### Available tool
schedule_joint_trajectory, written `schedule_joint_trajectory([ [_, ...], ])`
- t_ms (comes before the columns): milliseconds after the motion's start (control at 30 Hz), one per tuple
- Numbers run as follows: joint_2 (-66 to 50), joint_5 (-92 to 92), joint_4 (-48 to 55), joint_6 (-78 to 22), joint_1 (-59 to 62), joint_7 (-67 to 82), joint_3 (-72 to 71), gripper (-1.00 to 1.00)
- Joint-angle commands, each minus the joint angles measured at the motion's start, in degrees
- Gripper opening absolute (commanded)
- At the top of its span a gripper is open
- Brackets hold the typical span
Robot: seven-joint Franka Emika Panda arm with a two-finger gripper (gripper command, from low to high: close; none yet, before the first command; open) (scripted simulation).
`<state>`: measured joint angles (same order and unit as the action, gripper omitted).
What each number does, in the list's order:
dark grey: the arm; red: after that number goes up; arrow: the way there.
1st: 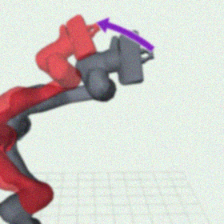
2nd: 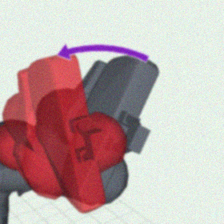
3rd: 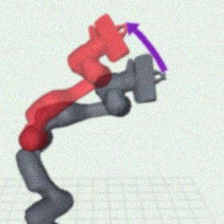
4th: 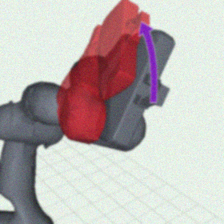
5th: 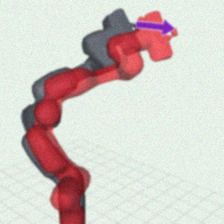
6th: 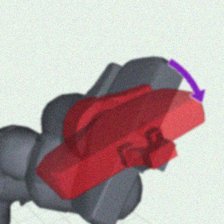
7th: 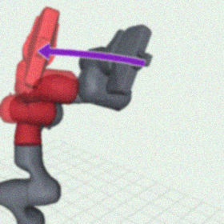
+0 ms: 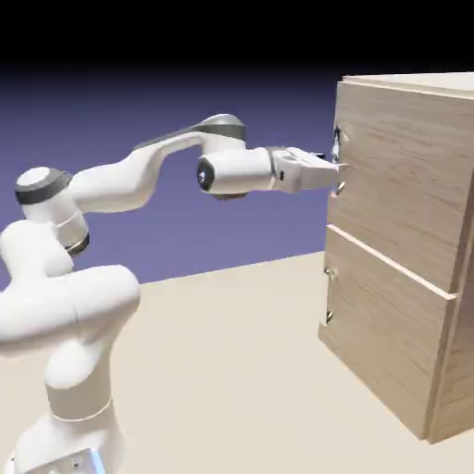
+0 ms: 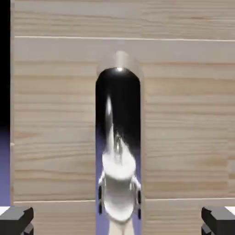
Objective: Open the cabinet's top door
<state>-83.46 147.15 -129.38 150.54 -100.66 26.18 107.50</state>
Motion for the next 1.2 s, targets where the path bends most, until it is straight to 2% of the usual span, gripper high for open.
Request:
schedule_joint_trajectory([
  [0,0.00,0.00,0.00,0.00,0.00,0.00,0.00,-1.00],
  [367,0.15,-0.05,-22.30,-25.78,-12.77,10.44,10.65,-1.00],
  [633,2.19,-8.05,-33.38,-45.72,-15.34,16.36,22.03,-1.00],
  [900,7.56,-20.58,-37.89,-65.66,-10.45,22.82,34.34,-1.00],
  [1167,20.25,-37.85,-35.09,-85.43,-0.51,33.06,44.58,-1.00],
])
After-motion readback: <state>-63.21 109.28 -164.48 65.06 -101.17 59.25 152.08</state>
